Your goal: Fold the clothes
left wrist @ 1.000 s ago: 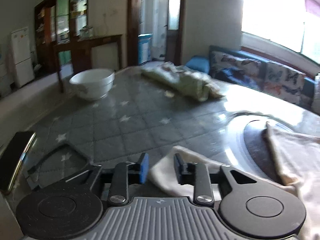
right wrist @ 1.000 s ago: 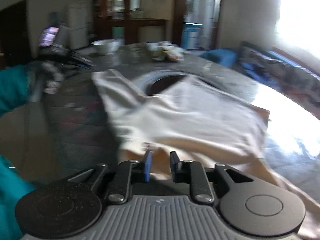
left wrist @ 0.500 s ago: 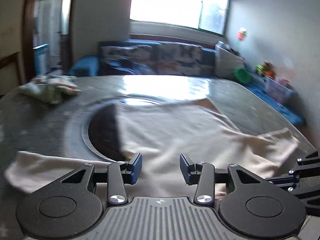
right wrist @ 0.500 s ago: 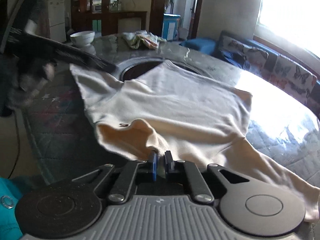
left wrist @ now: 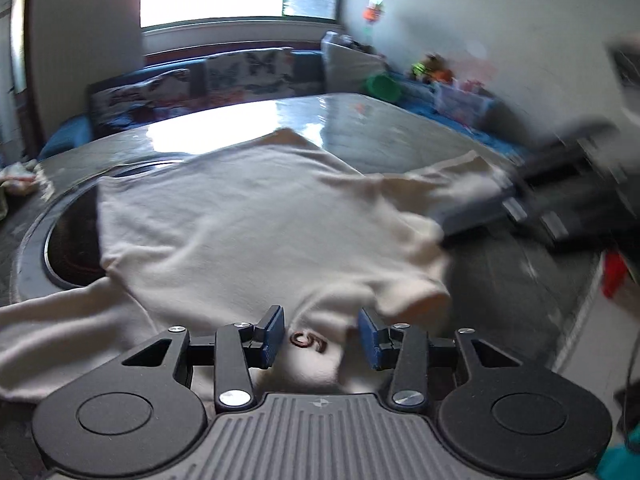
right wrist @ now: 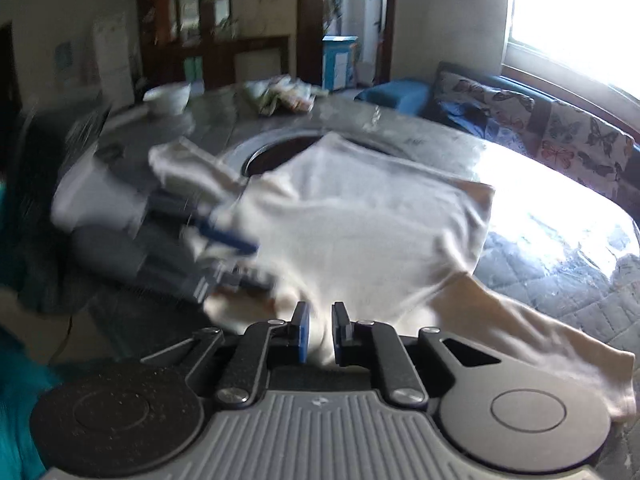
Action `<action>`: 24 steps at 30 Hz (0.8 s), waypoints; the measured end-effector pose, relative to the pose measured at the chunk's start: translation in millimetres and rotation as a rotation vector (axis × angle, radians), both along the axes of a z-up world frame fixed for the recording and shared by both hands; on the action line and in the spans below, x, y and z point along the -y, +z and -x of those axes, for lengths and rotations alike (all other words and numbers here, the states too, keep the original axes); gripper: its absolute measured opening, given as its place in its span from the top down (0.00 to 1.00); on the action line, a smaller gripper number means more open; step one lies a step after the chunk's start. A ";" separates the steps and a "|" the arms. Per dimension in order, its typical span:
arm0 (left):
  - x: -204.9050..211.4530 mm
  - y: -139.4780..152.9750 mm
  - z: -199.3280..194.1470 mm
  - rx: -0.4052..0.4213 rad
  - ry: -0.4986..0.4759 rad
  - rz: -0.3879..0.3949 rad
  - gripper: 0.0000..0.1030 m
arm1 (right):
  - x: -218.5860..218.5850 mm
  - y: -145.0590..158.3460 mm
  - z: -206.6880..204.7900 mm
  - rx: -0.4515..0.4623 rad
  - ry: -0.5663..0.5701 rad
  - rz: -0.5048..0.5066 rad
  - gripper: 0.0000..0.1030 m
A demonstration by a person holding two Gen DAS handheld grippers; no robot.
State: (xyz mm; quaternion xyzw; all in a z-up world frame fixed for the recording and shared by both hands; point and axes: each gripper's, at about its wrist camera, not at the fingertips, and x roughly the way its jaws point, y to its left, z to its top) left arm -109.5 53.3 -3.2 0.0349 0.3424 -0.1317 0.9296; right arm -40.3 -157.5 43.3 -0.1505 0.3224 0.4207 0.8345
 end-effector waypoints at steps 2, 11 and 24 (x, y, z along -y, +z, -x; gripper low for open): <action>3.4 0.1 5.6 0.007 -0.026 -0.024 0.56 | -6.0 -2.2 -6.8 0.013 -0.009 -0.008 0.89; -11.4 30.9 -2.8 0.063 0.012 0.002 0.56 | -27.5 -37.2 -3.6 -0.017 0.045 0.061 0.78; 46.8 2.8 -54.9 0.007 -0.043 0.038 0.56 | 85.8 -24.8 -41.9 0.053 -0.426 0.043 0.64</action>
